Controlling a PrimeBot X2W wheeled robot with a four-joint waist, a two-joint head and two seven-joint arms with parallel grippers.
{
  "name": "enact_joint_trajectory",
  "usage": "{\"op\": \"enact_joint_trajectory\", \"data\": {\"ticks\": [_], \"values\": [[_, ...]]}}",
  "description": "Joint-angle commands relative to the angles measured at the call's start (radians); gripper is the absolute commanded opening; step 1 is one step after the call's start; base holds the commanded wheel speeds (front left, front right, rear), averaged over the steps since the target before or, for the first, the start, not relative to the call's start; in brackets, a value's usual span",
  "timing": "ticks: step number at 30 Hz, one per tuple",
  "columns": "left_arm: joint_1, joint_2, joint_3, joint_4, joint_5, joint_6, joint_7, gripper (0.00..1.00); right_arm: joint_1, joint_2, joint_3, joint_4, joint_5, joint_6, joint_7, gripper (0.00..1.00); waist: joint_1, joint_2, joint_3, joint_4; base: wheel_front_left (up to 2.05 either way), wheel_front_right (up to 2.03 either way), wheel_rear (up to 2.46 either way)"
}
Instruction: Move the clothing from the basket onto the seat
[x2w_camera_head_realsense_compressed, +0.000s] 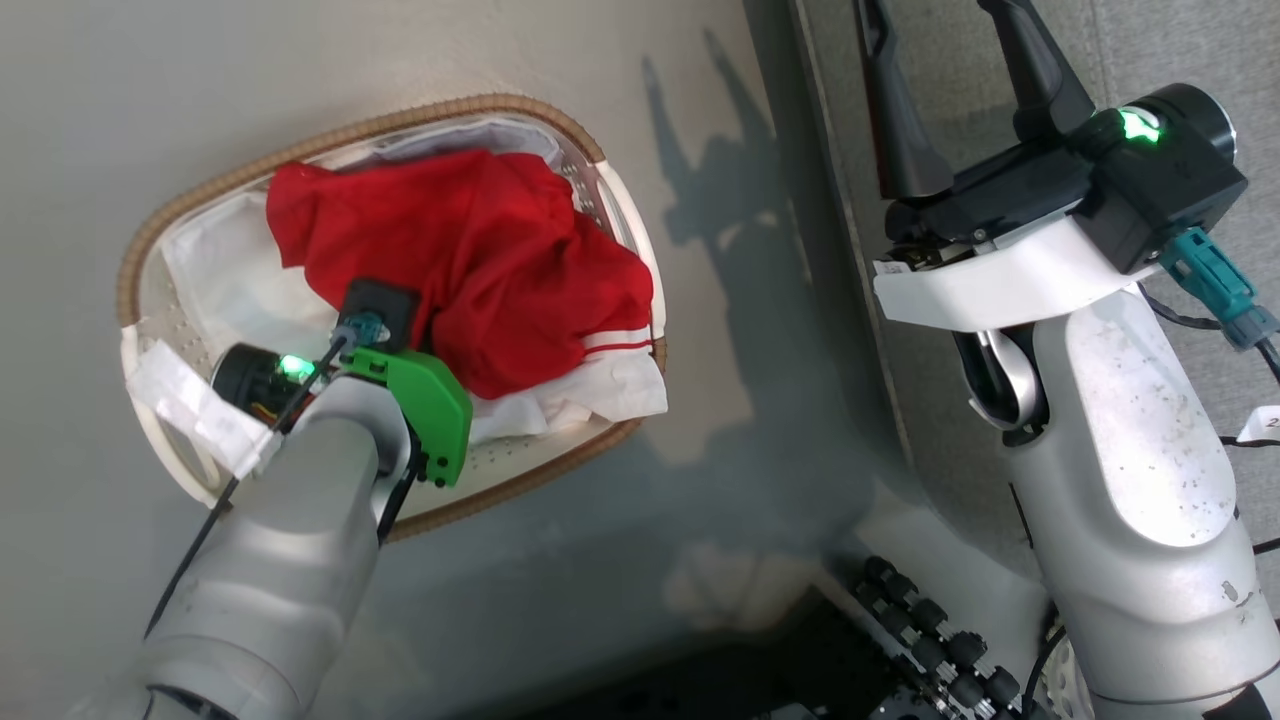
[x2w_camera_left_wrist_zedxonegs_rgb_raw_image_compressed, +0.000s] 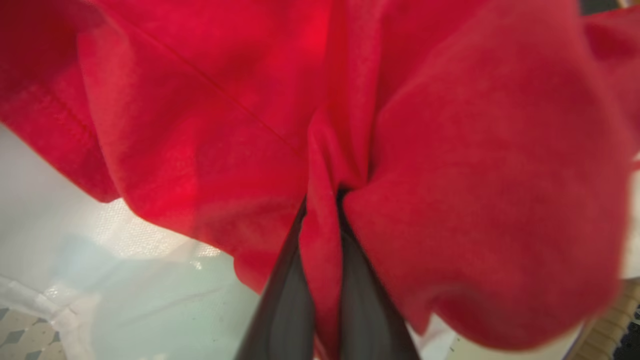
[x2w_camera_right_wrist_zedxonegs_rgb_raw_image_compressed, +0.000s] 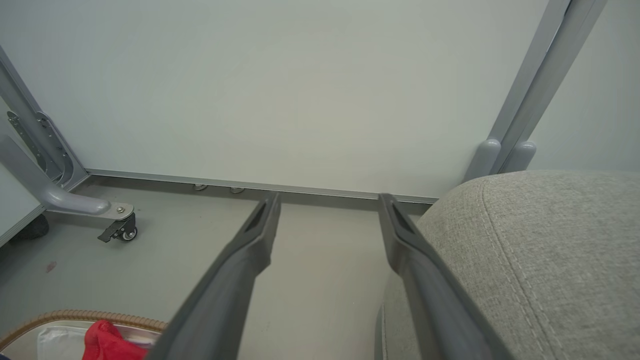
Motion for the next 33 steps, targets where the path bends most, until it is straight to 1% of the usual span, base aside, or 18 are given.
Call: {"op": "enact_joint_trajectory", "data": {"ticks": [1,5,8,12,16,20,27,33], "values": [[0.027,0.000,0.003,-0.003,-0.012,-0.004,-0.013,0.00,0.010,-0.003,-0.006,0.015,-0.010,-0.001,-0.002,1.00,-0.0001,0.0000,-0.055,0.019,0.00,0.00,0.00],[0.079,-0.012,-0.018,-0.017,-0.011,-0.005,-0.029,0.00,0.040,-0.003,-0.018,0.055,-0.030,-0.001,-0.002,1.00,-0.0001,0.0000,-0.128,0.045,0.00,0.00,0.00],[0.111,-0.014,0.000,-0.032,-0.033,-0.005,-0.037,0.00,0.065,-0.003,-0.022,0.084,-0.040,-0.001,-0.002,1.00,-0.0001,0.0000,-0.176,0.068,0.00,0.00,0.00],[0.168,-0.002,0.056,-0.106,-0.037,0.007,-0.036,0.00,0.103,-0.003,-0.023,0.123,-0.043,-0.001,-0.002,1.00,-0.0001,0.0000,-0.249,0.093,0.00,0.00,0.00],[0.235,0.010,0.108,-0.184,-0.005,0.031,-0.036,0.00,0.141,-0.004,-0.014,0.158,-0.039,-0.001,-0.002,1.00,-0.0001,0.0000,-0.323,0.111,0.00,0.00,0.00],[0.312,0.010,0.162,-0.264,0.035,0.041,-0.036,0.00,0.186,-0.004,-0.015,0.189,-0.051,-0.001,-0.002,1.00,-0.0001,0.0000,-0.400,0.129,0.00,0.00,0.00],[0.439,-0.008,0.271,-0.402,0.105,0.047,-0.036,0.00,0.271,-0.004,-0.020,0.230,-0.057,-0.001,-0.002,1.00,-0.0001,0.0000,-0.534,0.164,0.00,0.00,0.00],[0.518,-0.023,0.354,-0.537,0.172,0.040,-0.036,0.00,0.332,-0.004,-0.028,0.252,-0.056,-0.001,-0.002,1.00,-0.0001,0.0000,-0.630,0.194,0.00,0.00,0.00]]}}
